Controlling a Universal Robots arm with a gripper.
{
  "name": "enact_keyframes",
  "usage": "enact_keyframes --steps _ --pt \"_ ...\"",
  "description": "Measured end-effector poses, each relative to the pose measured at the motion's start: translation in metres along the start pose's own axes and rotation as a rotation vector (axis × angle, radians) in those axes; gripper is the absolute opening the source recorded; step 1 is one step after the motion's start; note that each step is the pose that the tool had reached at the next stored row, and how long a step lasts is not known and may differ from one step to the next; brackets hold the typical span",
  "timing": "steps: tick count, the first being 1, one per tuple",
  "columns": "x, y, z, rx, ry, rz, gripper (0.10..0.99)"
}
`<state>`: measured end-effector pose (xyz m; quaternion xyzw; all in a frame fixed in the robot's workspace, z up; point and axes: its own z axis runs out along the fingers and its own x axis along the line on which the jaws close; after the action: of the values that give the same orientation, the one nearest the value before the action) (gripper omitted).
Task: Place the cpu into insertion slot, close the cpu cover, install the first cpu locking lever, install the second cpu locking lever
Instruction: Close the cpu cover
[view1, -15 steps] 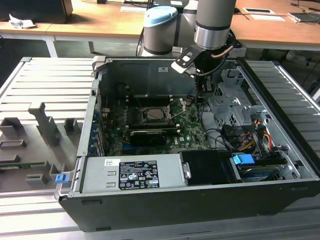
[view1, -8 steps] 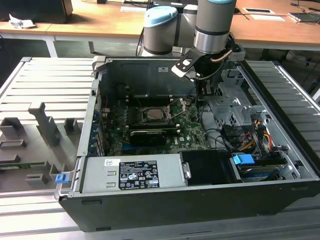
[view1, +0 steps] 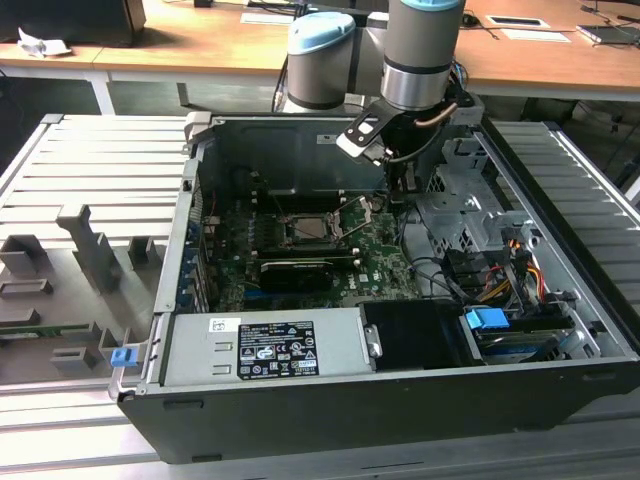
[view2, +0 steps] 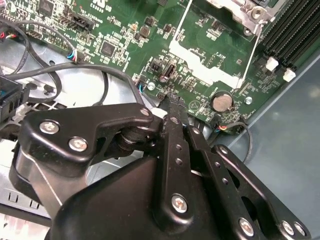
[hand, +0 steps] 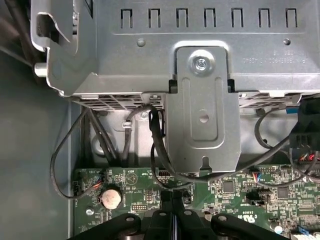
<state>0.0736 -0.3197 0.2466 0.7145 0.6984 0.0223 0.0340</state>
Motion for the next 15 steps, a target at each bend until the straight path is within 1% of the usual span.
enact_keyframes --steps 15 --pt "-0.0002 -0.0117 -0.0008 0.000 0.0001 0.000 0.106"
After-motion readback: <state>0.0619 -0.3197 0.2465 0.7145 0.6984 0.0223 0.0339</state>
